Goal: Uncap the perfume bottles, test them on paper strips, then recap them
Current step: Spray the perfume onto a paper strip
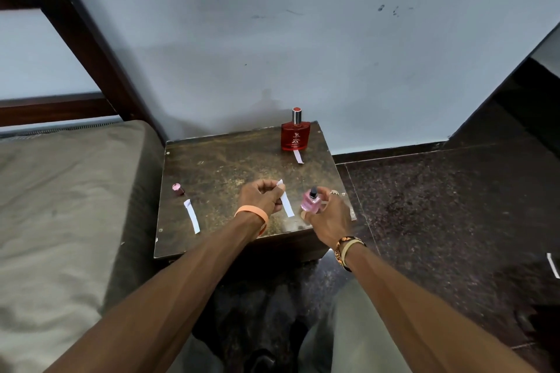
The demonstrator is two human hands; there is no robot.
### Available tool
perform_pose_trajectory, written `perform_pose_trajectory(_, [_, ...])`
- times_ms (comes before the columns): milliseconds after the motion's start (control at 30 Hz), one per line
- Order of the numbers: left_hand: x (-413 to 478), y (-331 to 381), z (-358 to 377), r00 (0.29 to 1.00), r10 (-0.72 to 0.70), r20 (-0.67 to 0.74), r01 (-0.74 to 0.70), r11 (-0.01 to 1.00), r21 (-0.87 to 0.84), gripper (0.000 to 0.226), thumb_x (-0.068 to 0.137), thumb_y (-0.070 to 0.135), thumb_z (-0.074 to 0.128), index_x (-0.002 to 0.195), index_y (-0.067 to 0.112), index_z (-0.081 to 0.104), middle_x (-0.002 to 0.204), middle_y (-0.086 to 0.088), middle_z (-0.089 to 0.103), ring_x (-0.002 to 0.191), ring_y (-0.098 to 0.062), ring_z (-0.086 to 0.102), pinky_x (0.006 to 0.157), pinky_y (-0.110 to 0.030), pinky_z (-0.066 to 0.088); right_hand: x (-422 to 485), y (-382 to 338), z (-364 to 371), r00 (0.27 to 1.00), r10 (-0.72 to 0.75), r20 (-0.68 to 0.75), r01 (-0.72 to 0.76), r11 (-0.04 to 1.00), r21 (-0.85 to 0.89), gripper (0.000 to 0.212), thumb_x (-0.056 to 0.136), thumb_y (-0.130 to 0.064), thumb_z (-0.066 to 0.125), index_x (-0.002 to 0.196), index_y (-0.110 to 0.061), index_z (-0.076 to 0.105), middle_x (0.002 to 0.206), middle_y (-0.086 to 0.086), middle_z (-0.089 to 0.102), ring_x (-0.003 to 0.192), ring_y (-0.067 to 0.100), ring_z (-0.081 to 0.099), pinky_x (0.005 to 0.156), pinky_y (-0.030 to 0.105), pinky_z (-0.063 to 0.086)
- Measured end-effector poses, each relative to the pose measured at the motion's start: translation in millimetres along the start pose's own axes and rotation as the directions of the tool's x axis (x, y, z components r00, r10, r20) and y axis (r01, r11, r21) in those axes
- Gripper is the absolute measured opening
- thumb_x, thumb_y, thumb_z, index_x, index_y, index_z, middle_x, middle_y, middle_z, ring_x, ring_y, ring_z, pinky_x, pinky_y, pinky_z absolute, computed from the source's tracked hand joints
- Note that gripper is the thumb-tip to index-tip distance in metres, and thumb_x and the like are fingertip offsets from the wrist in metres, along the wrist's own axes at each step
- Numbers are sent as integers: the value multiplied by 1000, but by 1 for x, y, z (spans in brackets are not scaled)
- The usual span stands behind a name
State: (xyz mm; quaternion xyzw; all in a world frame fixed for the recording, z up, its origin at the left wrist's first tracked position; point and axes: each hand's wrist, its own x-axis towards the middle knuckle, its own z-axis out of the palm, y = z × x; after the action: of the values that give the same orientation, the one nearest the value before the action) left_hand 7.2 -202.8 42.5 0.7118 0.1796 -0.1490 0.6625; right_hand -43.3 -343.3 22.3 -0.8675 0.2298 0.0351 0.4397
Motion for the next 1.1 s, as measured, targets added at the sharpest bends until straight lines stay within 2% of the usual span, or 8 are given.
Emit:
perform_pose_trajectory(233, [9,-9,-7,999,-42,19,43,999,-15,12,86,10,68,77,13,62,79,-8,66,69,-17,63,68,-31,58,10,-3,11,998,42,-47,-42,999,-2,18,91,-17,68,109,-15,67,94,0,66,83,17,61,67,24,44])
perform_pose_trajectory(333, [6,-13,-9,996,-75,37,77,996,-50,11,87,9,67,78,13,61,83,-8,65,79,-20,63,76,-35,57,6,-3,8,997,67,-38,-63,993,95,17,90,-11,70,105,-15,65,86,-6,62,69,5,58,48,10,40])
perform_pose_trajectory(433, [-2,-13,-13,990,-114,82,119,991,-66,9,88,11,66,80,13,61,90,-13,64,82,-24,61,81,-41,56,-3,-8,6,999,-3,-36,8,988,156,21,83,-15,77,98,-21,63,89,-7,67,84,13,67,64,19,49])
perform_pose_trajectory(533, [-15,-5,-16,979,-140,148,157,981,-114,6,90,8,62,85,9,59,89,-13,65,72,-23,64,63,-36,58,-13,-18,1,999,-54,-7,54,971,234,35,77,-17,82,99,-29,58,92,-7,71,87,11,69,78,31,57])
perform_pose_trajectory(633, [-32,10,-20,966,-138,218,178,969,-174,6,92,2,56,88,7,57,90,-14,69,67,-24,70,55,-35,58,-28,-32,-10,995,-99,-6,96,944,315,38,75,-18,85,93,-31,54,92,-6,72,86,11,70,79,30,57])
perform_pose_trajectory(767, [-50,28,-30,967,-121,222,169,963,-210,6,92,0,55,89,5,57,93,-19,70,84,-35,69,81,-50,57,-49,-50,-28,986,-161,-35,163,921,354,39,77,-24,82,109,-24,61,98,-6,73,89,8,70,81,32,59])
perform_pose_trajectory(967, [-86,52,-47,972,-63,225,103,979,-174,5,95,8,54,98,6,58,95,-20,72,86,-37,71,77,-49,58,-85,-75,-52,974,-220,-54,218,853,473,48,85,-31,74,128,-28,55,106,-3,66,98,15,65,86,37,59])
perform_pose_trajectory(1100, [-105,69,-58,988,58,147,-28,980,-198,3,93,7,57,95,5,58,95,-19,72,82,-34,72,72,-42,59,-108,-94,-68,970,-241,-41,210,732,648,35,87,-17,72,117,-28,57,113,6,63,99,26,67,80,42,61])
